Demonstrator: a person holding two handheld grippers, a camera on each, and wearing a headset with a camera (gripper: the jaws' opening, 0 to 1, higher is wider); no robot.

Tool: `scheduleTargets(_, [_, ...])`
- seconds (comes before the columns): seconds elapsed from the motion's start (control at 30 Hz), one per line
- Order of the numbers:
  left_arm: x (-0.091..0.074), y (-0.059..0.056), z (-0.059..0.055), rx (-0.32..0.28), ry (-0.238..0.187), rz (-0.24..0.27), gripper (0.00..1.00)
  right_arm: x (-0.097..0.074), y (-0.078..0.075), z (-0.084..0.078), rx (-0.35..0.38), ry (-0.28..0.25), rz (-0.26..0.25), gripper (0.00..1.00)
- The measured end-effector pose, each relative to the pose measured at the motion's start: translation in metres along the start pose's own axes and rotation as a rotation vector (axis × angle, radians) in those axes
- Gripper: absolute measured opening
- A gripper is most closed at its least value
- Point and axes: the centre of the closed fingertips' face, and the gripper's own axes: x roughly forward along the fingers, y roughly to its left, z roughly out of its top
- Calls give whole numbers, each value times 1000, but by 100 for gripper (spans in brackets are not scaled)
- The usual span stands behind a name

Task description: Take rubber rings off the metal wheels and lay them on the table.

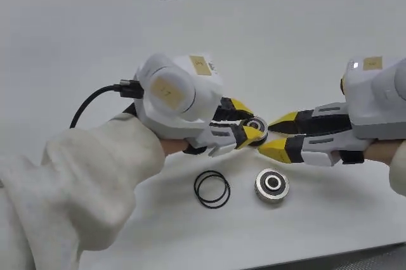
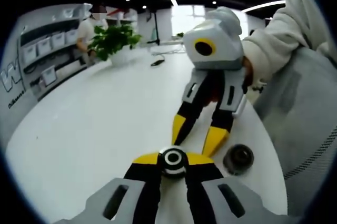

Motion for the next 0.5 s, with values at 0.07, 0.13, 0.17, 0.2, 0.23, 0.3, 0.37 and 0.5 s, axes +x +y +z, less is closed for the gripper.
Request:
scheduleTargets(0.07, [0, 0, -1, -2, 2, 0, 17, 0, -1, 1, 2, -2, -1, 25])
scheduleTargets(0.13, [0, 0, -1, -12, -2, -3, 17, 0, -1, 1, -1, -3, -2, 25])
scheduleTargets(0.17, [0, 0, -1, -14, -3, -4, 17, 0, -1, 1, -3, -3, -4, 24])
scheduleTargets(0.2, [0, 0, -2, -13, -1, -3, 16, 0, -2, 1, -6, -3, -6, 24])
scheduleTargets(0.23, [0, 0, -1, -12, -4, -5, 16, 0, -2, 1, -8, -5, -8, 24])
scheduleTargets(0.3, [0, -1, -2, -24, -5, -10, 15, 0, -4, 3, -17, -10, -15, 24])
scheduleTargets(0.37, [0, -1, -3, -27, -6, -7, 15, 0, -4, 4, -29, -13, -20, 23])
scheduleTargets(0.5, [0, -2, -4, -25, -7, -5, 14, 1, -5, 4, -61, -7, -28, 19])
